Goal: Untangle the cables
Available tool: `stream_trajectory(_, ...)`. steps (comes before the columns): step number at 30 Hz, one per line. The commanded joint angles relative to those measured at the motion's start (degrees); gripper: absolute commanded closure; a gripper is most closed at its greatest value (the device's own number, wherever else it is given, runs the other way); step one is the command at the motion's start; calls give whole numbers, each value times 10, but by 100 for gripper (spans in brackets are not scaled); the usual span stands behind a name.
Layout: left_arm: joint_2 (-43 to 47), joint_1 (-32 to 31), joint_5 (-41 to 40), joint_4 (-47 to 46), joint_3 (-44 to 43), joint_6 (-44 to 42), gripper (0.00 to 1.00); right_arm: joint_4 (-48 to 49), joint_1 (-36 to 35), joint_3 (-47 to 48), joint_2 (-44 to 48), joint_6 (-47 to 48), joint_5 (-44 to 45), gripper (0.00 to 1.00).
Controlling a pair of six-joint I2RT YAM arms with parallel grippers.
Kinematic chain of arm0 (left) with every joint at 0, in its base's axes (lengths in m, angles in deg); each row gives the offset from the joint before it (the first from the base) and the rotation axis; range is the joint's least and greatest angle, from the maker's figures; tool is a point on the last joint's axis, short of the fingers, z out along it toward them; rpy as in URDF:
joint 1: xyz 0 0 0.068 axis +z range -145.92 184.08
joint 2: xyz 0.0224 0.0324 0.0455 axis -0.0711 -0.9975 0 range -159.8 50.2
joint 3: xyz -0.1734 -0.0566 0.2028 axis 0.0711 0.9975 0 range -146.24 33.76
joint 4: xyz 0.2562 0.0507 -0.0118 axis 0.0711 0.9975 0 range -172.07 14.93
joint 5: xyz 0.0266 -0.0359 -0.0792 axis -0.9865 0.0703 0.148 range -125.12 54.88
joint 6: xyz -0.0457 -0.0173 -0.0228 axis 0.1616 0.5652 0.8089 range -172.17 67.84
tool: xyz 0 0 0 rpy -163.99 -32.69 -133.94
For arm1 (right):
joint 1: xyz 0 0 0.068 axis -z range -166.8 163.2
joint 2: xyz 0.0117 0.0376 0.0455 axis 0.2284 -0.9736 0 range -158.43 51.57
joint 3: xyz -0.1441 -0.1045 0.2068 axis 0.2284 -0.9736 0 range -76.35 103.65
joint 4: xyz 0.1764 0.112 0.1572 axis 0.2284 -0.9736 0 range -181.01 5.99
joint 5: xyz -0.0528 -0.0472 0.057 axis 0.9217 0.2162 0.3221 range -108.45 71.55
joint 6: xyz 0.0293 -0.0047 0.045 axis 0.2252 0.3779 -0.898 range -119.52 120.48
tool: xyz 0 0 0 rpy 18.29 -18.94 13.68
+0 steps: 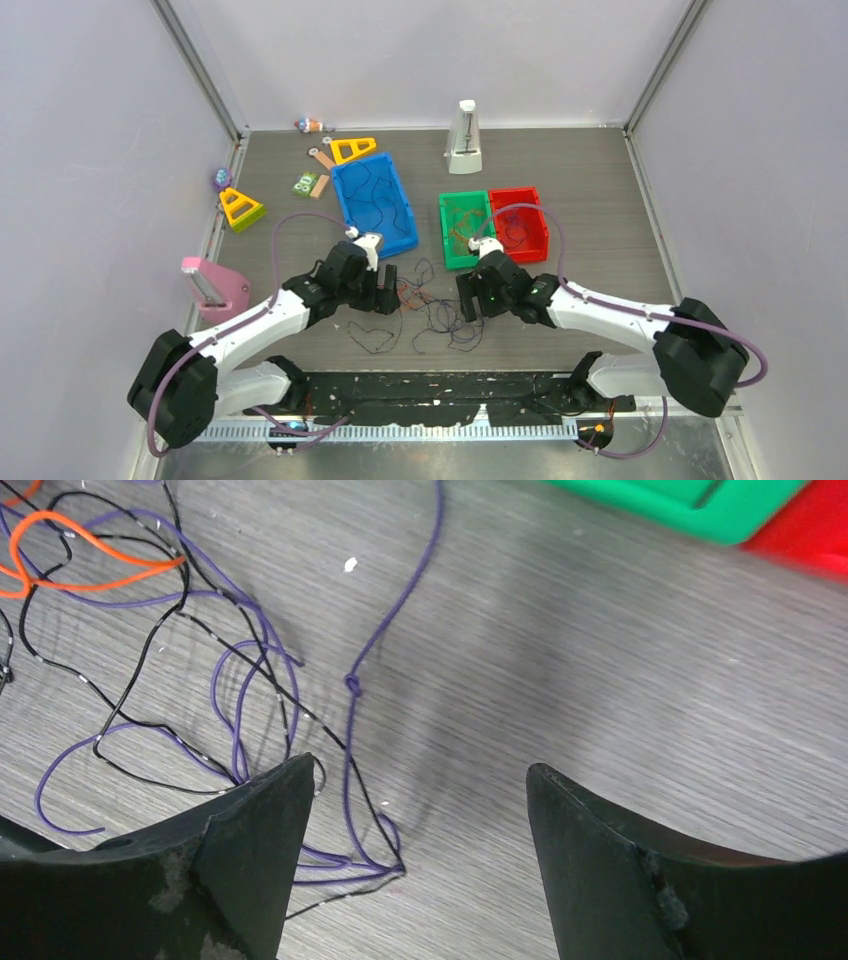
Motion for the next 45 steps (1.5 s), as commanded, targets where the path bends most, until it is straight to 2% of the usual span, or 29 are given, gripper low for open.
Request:
stream_trajectory(1,-18,-3,10,-61,8,11,20,61,-37,7,-42,-28,21,22)
stream_trajectory(2,-22,-2,13,-64,9,11,22,64,-49,10,-49,-30,22,24)
stream_trajectory(4,-29,-2,17,-66,8,11,24,63,-62,20,-67,-33,24,37)
stream_trajectory(5,-31,-2,19,-68,7,13,25,62,-65,27,-76,-34,27,49)
stream_trajectory(6,-30,-2,21,-69,8,13,27,60,-69,30,-76,-35,28,55)
stream_trajectory(7,-28,-2,22,-72,10,14,29,61,-71,31,-72,-36,31,65)
stream_trajectory(12,-20,-2,21,-74,14,13,40,44,-74,33,-49,-38,54,89)
stream_trajectory(13,-17,-2,20,-73,15,12,43,37,-73,39,-46,-39,59,90)
stream_trajectory(15,-12,-2,15,-70,14,12,44,17,-73,44,-29,-39,68,85)
stream_trajectory(16,-10,-2,13,-70,13,10,45,8,-73,45,-16,-37,71,72)
stream_trajectory(17,-10,-2,12,-70,11,11,45,-1,-74,45,-3,-36,74,65)
stream_trajectory(18,-10,-2,12,-72,10,10,47,-4,-73,45,3,-37,75,64)
stream_trajectory(20,-13,-2,13,-74,6,10,50,-11,-74,42,18,-38,78,79)
stream_trajectory(21,-17,-2,15,-76,5,10,59,-16,-74,42,27,-41,80,91)
stream_trajectory(23,-24,-2,22,-75,-1,6,84,-22,-73,44,43,-44,76,94)
stream_trajectory(24,-28,-2,23,-72,-5,5,94,-23,-73,45,50,-44,73,94)
stream_trajectory(25,-29,-2,23,-67,-8,4,99,-21,-73,45,63,-43,64,95)
stream_trajectory(32,6,-2,-14,-43,-2,-1,100,-21,-73,62,47,-32,23,92)
stream_trajectory(34,21,-1,-49,-21,-3,1,100,-26,-74,67,37,-41,45,76)
stream_trajectory(35,30,3,-71,-8,-2,8,100,-27,-74,69,34,-43,57,62)
stream_trajectory(36,38,8,-86,3,0,15,100,-30,-72,70,30,-51,85,52)
stream_trajectory(38,57,29,-98,15,11,29,100,-33,-63,75,17,-63,113,42)
stream_trajectory(40,80,51,-100,15,26,43,100,-25,-48,79,-3,-73,125,37)
stream_trajectory(45,135,73,-121,19,47,61,100,13,-37,99,-64,-82,141,34)
